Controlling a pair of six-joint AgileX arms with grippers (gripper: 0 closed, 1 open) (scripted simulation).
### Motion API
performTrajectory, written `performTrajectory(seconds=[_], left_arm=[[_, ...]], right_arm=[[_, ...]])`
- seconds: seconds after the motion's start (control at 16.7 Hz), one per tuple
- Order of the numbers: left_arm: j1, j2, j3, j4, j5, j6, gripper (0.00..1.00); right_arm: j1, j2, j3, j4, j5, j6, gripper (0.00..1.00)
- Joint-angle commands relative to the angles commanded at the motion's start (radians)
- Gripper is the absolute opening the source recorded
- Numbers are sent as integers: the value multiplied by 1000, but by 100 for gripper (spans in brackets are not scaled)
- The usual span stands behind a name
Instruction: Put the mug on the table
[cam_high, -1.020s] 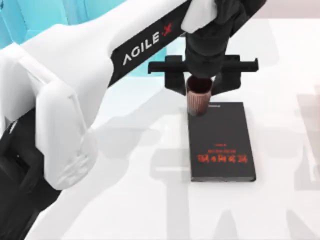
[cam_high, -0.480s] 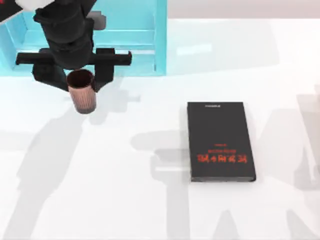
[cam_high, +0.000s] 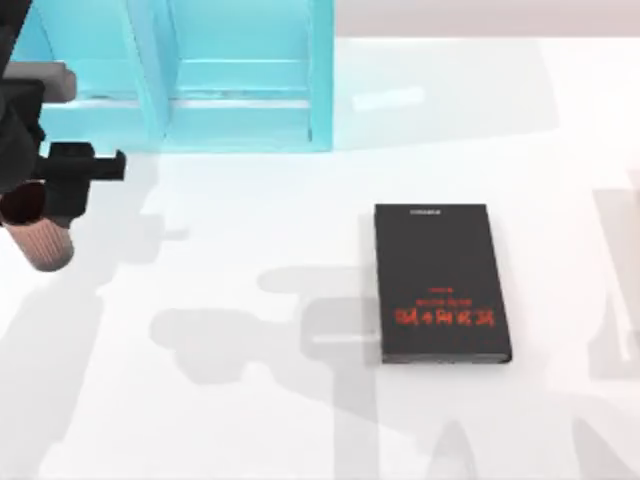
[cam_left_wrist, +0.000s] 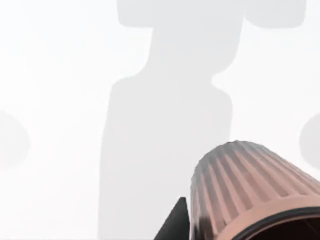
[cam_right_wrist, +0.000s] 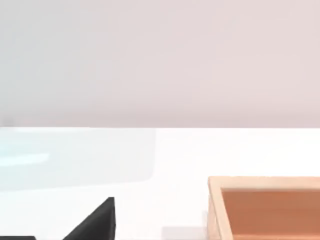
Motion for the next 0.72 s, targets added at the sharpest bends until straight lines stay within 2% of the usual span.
performTrajectory(seconds=[0.36, 0.72], left_arm=[[-2, 9, -16, 14, -2, 4, 0], [9, 64, -157, 229, 2, 9, 0]], right_arm=[[0, 0, 0, 0, 0, 0, 100], [0, 0, 0, 0, 0, 0, 100]])
